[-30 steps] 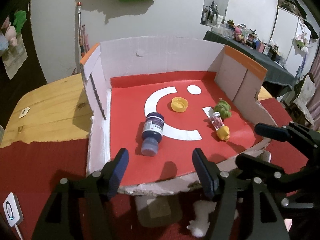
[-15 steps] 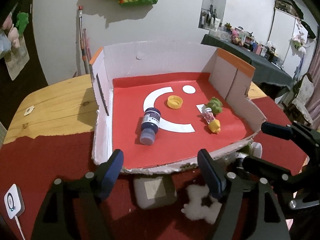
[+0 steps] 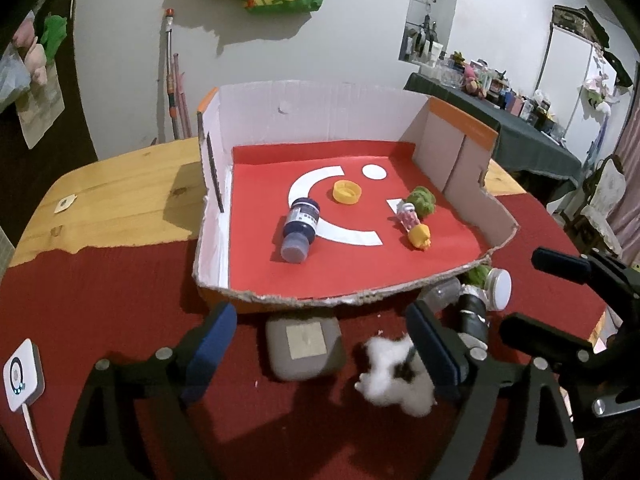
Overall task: Organize objects
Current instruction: 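Open both grippers and withdraw them from the box toward the table objects, then grasp the grey square case with the left gripper while the right gripper grasps the white fluffy star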
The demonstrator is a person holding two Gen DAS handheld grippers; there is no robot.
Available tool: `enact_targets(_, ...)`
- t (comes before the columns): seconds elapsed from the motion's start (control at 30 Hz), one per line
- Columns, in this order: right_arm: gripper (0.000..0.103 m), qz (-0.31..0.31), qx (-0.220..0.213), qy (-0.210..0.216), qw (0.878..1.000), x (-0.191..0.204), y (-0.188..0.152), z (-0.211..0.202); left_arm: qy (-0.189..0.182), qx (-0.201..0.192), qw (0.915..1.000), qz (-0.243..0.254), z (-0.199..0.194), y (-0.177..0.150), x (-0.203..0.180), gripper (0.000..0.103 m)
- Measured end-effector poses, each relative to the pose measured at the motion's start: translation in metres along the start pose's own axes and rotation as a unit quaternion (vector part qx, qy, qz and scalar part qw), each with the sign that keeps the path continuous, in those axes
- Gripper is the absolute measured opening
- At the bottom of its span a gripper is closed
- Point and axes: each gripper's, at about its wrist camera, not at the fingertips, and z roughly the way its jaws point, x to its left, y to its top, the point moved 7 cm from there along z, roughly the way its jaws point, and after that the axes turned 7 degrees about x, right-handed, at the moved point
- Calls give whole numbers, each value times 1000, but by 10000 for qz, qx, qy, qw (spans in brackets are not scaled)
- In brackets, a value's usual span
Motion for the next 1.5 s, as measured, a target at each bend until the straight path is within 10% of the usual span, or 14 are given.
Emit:
enact_targets(1.0,86,-139,248,277,9992,32,-43,-2,52,184,9997,-182,1,-39,4,92)
enact_targets(1.13,63,-141,328,398,9986,36,-46,6,82,232,9994,-236,6,-40,10,88)
enact_targets(1.5,57,-236,599,620,9960,50,-52,33,4,345,9992,-219,21,-36,12,82)
